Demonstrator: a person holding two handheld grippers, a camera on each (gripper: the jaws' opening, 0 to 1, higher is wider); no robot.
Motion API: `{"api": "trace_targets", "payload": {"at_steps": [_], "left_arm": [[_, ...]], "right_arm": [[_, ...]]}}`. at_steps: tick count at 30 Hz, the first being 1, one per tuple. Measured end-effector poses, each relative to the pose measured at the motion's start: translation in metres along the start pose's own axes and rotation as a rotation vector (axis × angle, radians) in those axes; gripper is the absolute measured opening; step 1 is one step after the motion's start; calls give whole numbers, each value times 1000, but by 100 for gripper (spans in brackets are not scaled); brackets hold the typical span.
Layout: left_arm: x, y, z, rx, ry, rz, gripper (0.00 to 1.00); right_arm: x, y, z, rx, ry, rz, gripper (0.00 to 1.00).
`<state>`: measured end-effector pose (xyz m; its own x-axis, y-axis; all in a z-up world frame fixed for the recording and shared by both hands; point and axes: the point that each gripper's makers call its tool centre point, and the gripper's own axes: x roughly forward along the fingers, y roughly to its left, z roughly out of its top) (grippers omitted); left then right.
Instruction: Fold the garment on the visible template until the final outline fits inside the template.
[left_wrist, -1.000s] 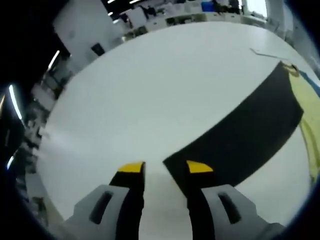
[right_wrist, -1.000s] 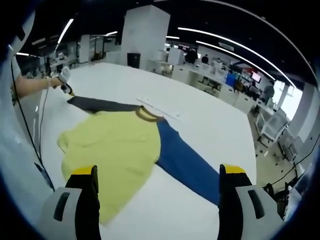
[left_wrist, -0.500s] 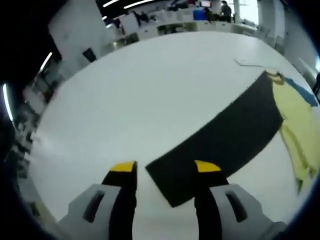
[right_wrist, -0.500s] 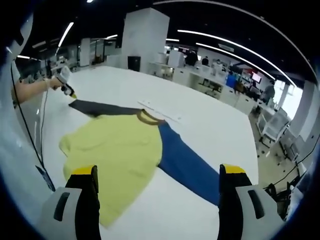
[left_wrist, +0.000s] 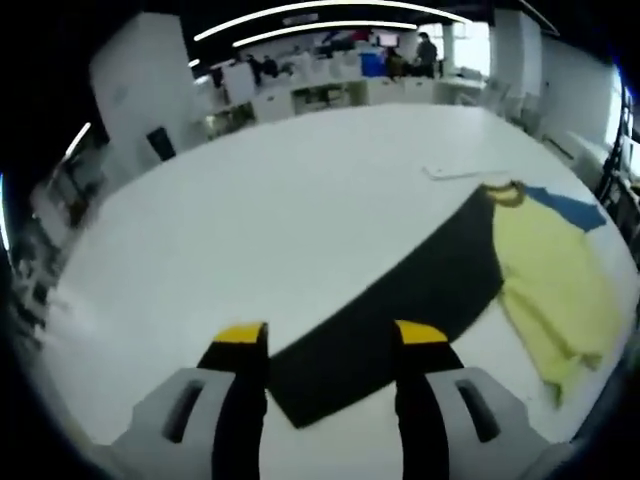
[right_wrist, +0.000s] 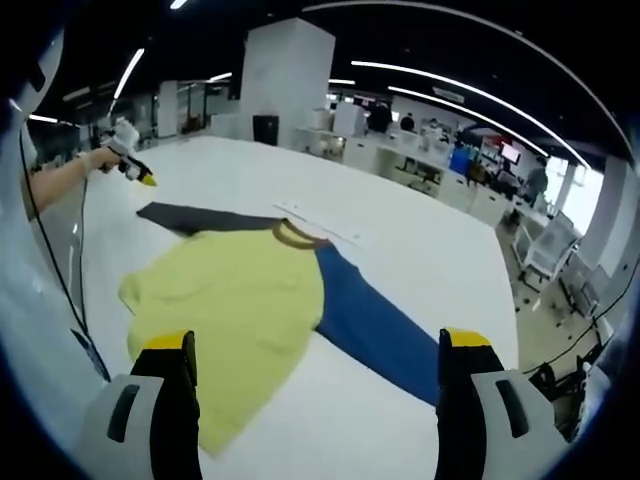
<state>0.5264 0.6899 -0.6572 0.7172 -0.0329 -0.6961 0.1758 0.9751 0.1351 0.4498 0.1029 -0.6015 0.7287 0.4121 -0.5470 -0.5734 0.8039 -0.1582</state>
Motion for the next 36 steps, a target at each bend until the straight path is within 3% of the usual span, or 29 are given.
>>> {"api": "trace_targets", "payload": {"at_steps": [9, 14, 20, 26, 36], "left_arm": [[-18, -41, 28, 41, -83, -81, 54], [-23, -61, 25, 73, -59, -95, 55], [-38, -99, 27, 126, -67, -186, 61], [-50, -116, 29, 154, -71, -201, 63], [-65, -147, 27, 161, -94, -298, 69]], "right_arm": [[-5, -5, -3, 17, -28, -14, 100], [-9, -5, -6, 25, -36, -18, 100], [-13, -7, -16, 37, -33, -28, 100], [-13, -3, -20, 40, -36, -21, 100], [-20, 1, -30, 34, -29, -26, 100]]}}
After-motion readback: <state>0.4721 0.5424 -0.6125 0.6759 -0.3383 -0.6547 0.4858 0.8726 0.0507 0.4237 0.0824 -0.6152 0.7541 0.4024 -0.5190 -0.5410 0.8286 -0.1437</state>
